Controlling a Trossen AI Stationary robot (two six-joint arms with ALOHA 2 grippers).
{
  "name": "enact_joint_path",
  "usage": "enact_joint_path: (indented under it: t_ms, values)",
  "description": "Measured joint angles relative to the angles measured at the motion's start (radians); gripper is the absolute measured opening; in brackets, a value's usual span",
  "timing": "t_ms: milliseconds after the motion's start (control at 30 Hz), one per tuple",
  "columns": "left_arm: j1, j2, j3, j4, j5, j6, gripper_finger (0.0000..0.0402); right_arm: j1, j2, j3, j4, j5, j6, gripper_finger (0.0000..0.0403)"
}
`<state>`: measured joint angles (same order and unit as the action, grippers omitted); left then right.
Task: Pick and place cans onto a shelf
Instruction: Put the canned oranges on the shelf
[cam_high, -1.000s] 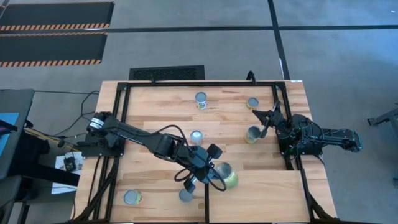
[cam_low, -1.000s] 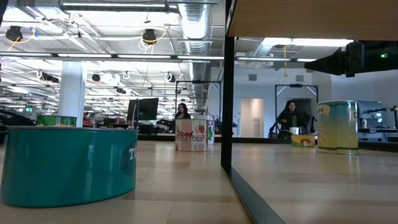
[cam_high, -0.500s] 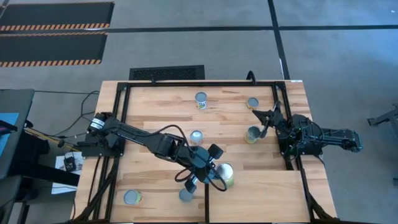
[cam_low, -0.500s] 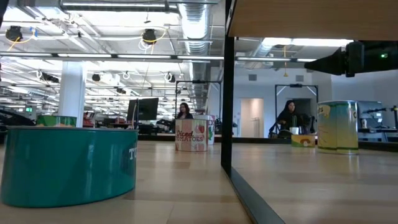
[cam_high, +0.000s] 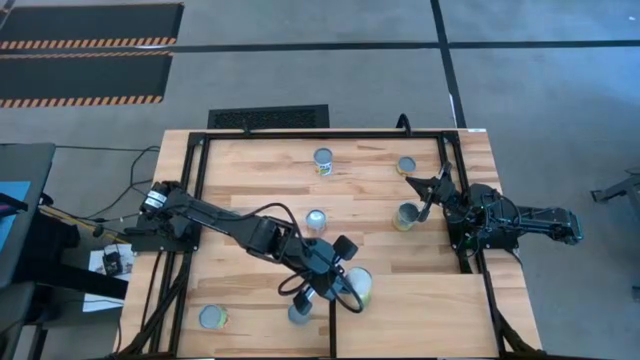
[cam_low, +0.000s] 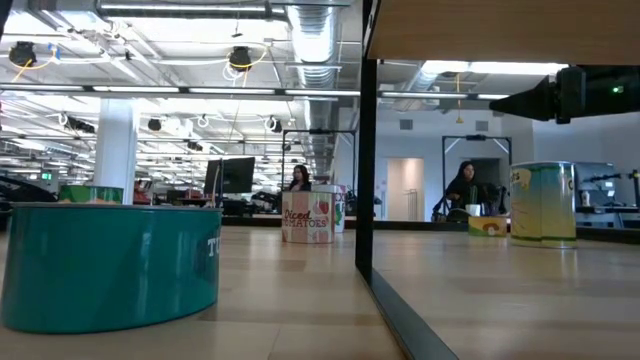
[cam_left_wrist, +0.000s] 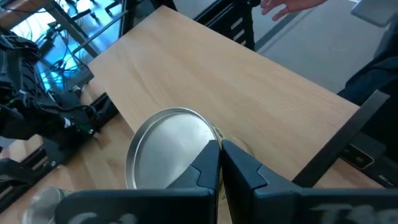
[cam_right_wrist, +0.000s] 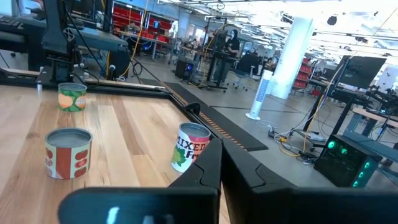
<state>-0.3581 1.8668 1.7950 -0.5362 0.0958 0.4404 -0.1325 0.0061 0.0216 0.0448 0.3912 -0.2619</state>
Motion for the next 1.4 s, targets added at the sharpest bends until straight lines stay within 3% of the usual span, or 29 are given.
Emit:
enact_joint_path:
  t_ms: [467, 700, 833, 1133, 1400]
  values:
    - [-0.016, -0.002, 0.0, -0.005, -0.002, -0.008, 0.0047, 0.0, 0.0, 0.0, 0.0, 0.0, 0.0, 0.0029]
    - [-0.018, -0.114, -0.035, -0.028, 0.065, -0.069, 0.0013, 0.0, 0.0, 0.0, 0.0, 0.0, 0.0, 0.0027]
    - [-0.011, -0.218, -0.235, 0.092, 0.073, -0.102, 0.0005, 0.0, 0.0, 0.0, 0.0, 0.0, 0.0, 0.0029]
    - [0.005, -0.553, -0.831, 0.618, -0.087, -0.249, 0.0006, -0.005, 0.0, 0.0, 0.002, 0.0, -0.05, 0.0027]
    - [0.005, -0.773, -1.192, 0.881, -0.217, -0.376, 0.0006, -0.005, 0.0, -0.004, 0.105, -0.006, 0.079, 0.0027]
